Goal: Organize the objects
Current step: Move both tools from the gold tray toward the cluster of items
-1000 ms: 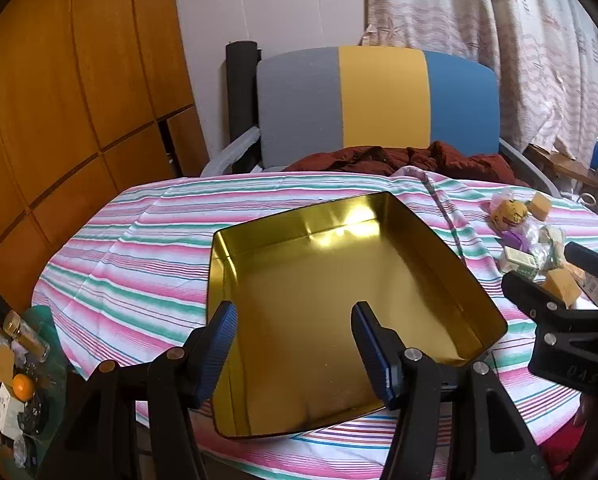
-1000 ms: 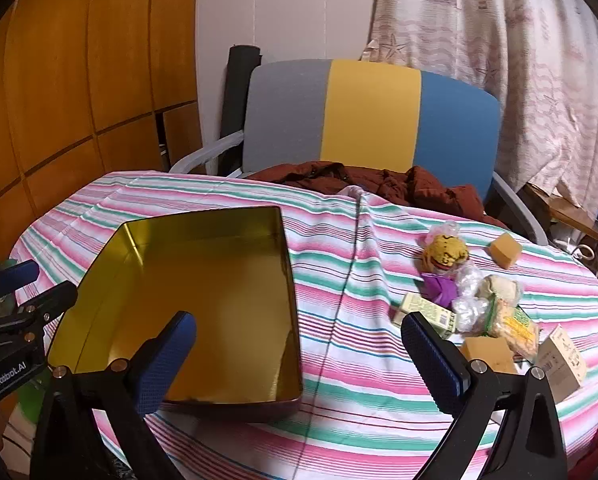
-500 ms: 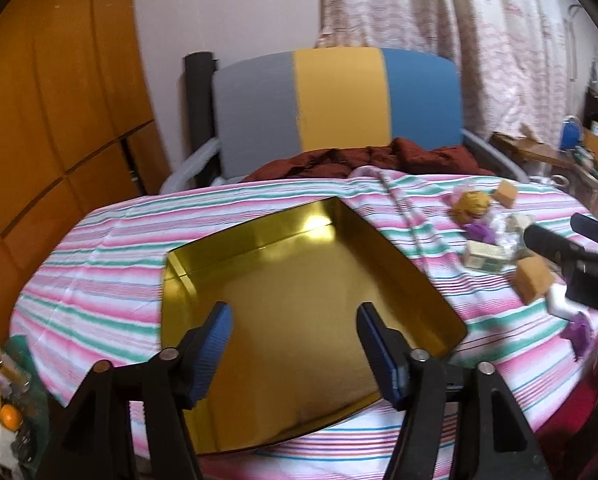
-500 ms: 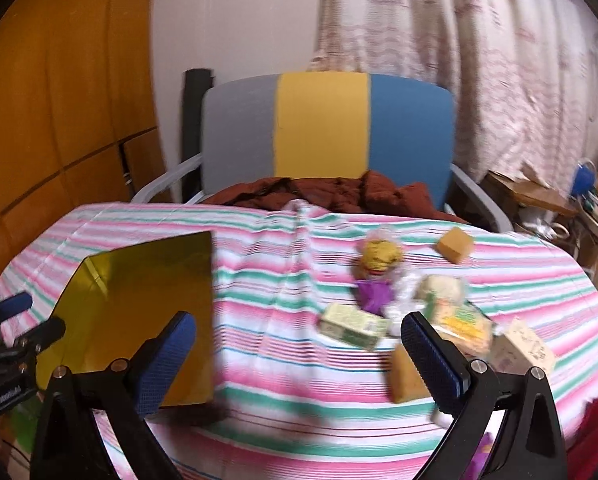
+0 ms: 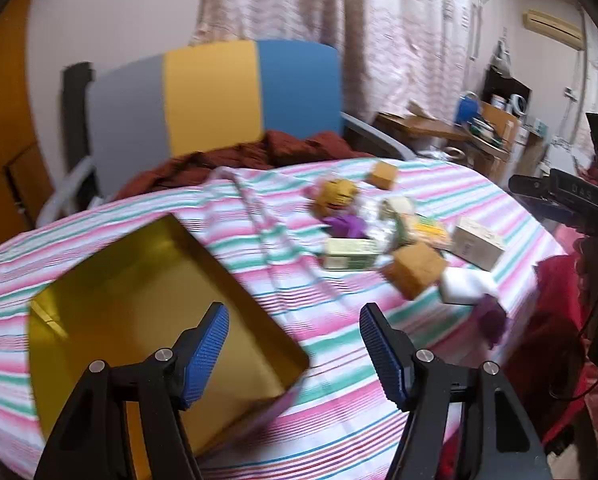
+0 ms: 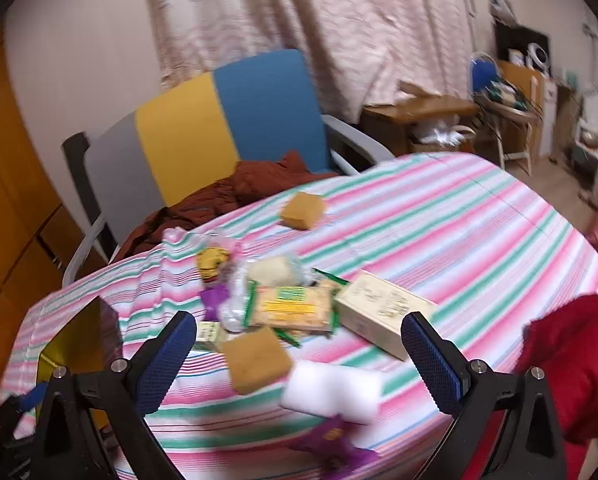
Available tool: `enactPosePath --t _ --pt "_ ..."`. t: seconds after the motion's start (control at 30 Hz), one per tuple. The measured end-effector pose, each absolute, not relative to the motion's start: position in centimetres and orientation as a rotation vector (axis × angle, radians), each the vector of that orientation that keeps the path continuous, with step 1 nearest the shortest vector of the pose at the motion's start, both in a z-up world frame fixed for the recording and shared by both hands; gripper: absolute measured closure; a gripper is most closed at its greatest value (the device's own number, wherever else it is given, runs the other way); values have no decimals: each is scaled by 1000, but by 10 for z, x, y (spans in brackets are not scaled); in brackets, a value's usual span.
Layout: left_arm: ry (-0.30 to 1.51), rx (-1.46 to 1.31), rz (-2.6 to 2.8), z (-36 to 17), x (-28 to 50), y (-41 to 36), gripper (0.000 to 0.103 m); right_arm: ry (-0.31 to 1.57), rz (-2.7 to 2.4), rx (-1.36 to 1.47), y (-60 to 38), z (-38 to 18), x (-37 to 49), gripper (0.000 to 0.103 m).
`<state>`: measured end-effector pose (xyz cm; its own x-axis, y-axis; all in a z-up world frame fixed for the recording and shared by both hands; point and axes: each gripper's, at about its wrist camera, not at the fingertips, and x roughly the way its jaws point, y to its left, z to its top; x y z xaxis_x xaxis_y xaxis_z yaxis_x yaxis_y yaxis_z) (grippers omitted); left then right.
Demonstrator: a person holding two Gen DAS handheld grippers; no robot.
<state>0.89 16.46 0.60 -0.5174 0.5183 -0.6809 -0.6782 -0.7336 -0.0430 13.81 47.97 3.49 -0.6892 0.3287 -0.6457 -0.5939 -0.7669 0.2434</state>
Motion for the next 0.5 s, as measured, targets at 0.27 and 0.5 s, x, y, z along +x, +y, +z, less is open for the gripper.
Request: enactPosePath --t 0.27,0.5 --pt "305 -995 2006 -11 6 234 34 554 2403 -961 492 22 148 0" --pt "501 -940 1818 -28 10 296 35 426 2503 -1192 484 16 145 0"
